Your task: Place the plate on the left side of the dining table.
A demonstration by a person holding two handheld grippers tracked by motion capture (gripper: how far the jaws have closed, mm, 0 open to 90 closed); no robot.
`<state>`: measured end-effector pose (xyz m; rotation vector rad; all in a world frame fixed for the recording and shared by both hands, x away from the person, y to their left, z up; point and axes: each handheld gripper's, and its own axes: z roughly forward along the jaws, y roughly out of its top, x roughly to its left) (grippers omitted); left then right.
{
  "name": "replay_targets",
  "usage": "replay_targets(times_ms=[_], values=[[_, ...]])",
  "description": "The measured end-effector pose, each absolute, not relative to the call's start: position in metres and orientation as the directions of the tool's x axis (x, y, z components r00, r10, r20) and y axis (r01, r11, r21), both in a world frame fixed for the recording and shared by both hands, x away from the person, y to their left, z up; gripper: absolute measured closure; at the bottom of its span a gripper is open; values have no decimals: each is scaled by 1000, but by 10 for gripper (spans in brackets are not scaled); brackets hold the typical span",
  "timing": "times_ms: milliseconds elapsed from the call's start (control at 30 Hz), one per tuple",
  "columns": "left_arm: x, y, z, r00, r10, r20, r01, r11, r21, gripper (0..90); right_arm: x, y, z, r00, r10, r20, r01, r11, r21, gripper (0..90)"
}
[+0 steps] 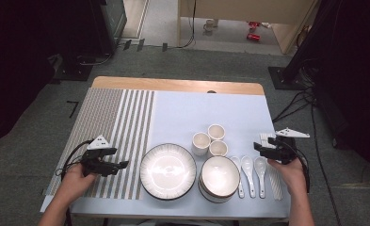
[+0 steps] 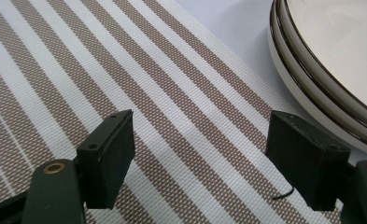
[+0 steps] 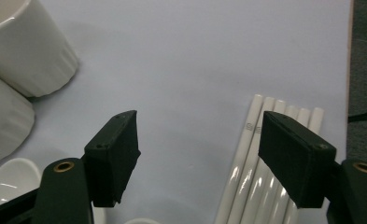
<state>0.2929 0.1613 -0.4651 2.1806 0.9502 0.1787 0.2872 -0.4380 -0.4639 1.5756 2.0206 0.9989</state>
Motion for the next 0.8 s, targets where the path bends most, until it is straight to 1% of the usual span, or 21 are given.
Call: replay_targets(times_ms=[100, 167, 233, 433, 467, 500, 600, 800], values=[[295, 158, -464, 719, 669, -189, 588, -440, 678, 230, 287, -436, -463, -301, 942, 146, 684, 107, 721, 308], [295, 156, -464, 706, 685, -181, 592, -431, 681, 235, 289, -434, -461, -316, 934, 166, 688, 105, 718, 321], [296, 156, -462, 706, 685, -178, 590, -431, 683, 252, 289, -432, -459, -326, 932, 158, 684, 117, 720, 321], [300, 154, -459, 745, 639, -191, 561, -447, 697, 254, 290, -425, -451, -386, 910, 150, 652, 154, 742, 341], [301, 154, -458, 748, 635, -192, 558, -447, 699, 262, 290, -424, -450, -396, 905, 154, 649, 157, 744, 351], [303, 153, -457, 751, 632, -191, 556, -449, 700, 302, 291, -423, -448, -411, 897, 162, 644, 160, 748, 359], [306, 151, -456, 758, 622, -197, 554, -454, 698, 315, 291, -420, -445, -431, 886, 171, 640, 167, 750, 375], [310, 148, -455, 761, 610, -221, 560, -447, 697, 348, 294, -411, -435, -511, 843, 167, 597, 209, 775, 382]])
